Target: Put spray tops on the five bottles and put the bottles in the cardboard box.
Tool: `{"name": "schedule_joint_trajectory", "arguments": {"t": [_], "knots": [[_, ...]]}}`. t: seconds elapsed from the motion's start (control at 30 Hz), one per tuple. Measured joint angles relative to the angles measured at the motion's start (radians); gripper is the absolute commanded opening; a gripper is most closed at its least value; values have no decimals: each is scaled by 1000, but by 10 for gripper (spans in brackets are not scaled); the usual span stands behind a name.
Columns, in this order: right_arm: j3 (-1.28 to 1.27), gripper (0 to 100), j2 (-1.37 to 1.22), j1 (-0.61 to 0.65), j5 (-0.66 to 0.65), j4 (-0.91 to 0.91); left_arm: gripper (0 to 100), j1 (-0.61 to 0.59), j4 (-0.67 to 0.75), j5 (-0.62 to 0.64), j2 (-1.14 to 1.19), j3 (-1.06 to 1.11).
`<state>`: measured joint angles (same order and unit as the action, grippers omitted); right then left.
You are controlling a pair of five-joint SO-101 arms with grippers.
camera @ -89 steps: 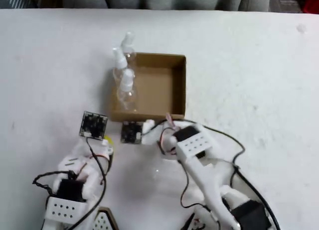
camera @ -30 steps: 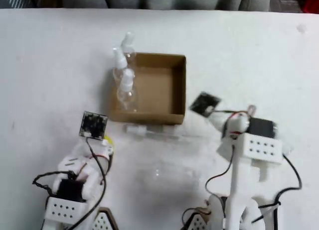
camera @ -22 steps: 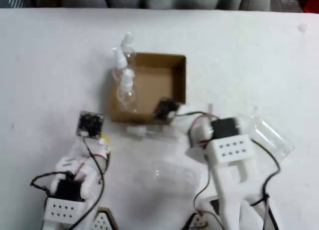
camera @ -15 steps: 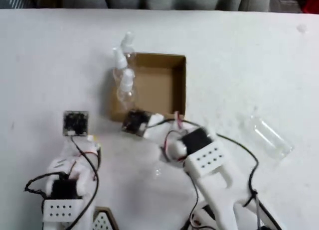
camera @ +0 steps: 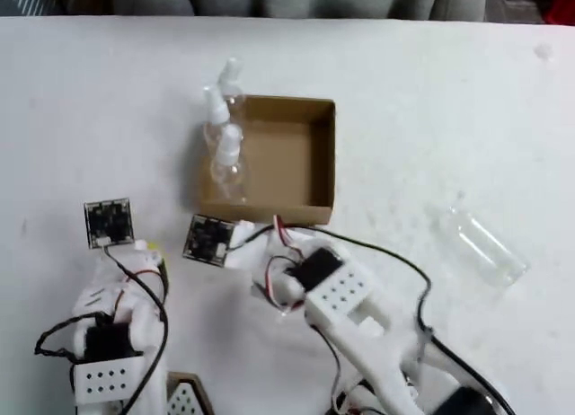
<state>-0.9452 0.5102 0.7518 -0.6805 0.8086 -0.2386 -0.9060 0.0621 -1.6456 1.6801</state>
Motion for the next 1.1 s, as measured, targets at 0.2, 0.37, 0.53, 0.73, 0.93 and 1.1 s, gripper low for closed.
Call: {"name": "schedule_joint_trajectory", "arguments": {"t": [0.2,0.37,0.53,0.73,0.93,1.1], "knots": [[66,125,-199,3,-9,-101,24,0,0,0,0,0],[112,173,-238,3,-11,-112,24,-5,0,0,0,0],[117,176,-242,-29,-71,-112,24,-8,0,0,0,0],[120,176,-318,-32,-84,-157,24,-9,0,0,0,0],[133,176,-413,-35,-91,-224,24,-9,0,0,0,0],[160,75,-428,-31,-87,-226,24,-9,0,0,0,0]]}}
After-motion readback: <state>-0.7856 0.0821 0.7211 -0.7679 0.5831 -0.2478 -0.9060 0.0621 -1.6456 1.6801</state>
